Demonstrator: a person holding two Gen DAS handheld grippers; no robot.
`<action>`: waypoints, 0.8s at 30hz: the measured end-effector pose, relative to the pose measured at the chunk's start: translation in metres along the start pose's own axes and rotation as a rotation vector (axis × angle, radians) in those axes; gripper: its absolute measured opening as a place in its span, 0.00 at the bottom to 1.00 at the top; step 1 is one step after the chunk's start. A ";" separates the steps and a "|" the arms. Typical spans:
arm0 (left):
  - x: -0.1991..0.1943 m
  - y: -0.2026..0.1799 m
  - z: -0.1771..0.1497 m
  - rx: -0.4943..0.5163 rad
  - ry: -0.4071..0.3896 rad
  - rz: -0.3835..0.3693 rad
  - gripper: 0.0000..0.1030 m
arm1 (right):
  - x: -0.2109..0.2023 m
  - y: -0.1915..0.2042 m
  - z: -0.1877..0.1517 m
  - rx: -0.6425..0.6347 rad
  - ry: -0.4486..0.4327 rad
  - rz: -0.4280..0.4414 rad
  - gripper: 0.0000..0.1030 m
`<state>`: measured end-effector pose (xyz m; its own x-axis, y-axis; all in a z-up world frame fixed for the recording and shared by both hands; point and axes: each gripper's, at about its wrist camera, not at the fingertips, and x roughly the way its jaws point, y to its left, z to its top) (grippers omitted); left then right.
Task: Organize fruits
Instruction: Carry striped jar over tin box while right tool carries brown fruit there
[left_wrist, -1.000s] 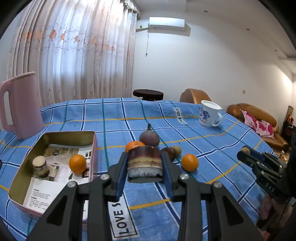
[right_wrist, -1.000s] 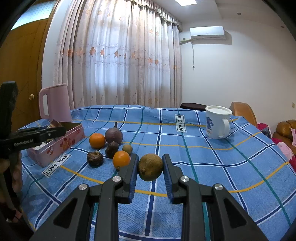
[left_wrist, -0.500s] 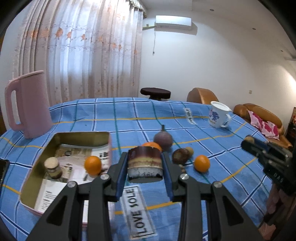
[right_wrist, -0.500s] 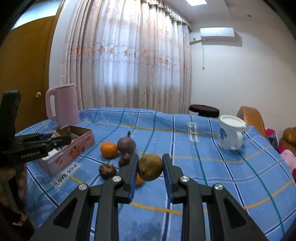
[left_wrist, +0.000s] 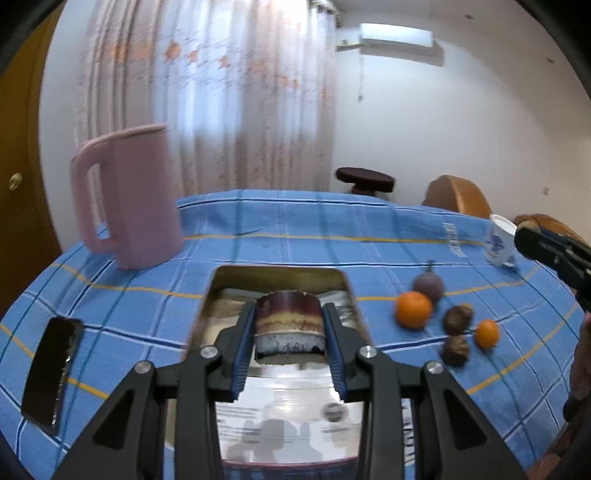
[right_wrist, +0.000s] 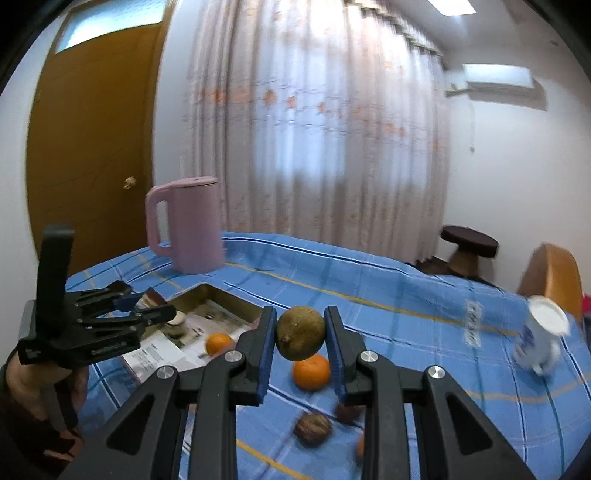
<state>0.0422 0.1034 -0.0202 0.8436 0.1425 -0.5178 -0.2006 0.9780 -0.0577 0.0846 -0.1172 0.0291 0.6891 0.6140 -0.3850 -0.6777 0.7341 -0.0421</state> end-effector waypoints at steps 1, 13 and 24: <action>0.001 0.005 0.000 -0.003 0.006 0.010 0.36 | 0.006 0.005 0.003 -0.011 0.004 0.010 0.27; 0.018 0.037 -0.016 -0.033 0.077 0.049 0.36 | 0.085 0.075 -0.005 -0.082 0.110 0.155 0.27; 0.026 0.039 -0.023 -0.029 0.104 0.049 0.36 | 0.106 0.091 -0.031 -0.066 0.161 0.185 0.27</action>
<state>0.0442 0.1421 -0.0556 0.7767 0.1722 -0.6059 -0.2560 0.9652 -0.0540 0.0883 0.0060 -0.0440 0.5057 0.6780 -0.5334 -0.8072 0.5901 -0.0152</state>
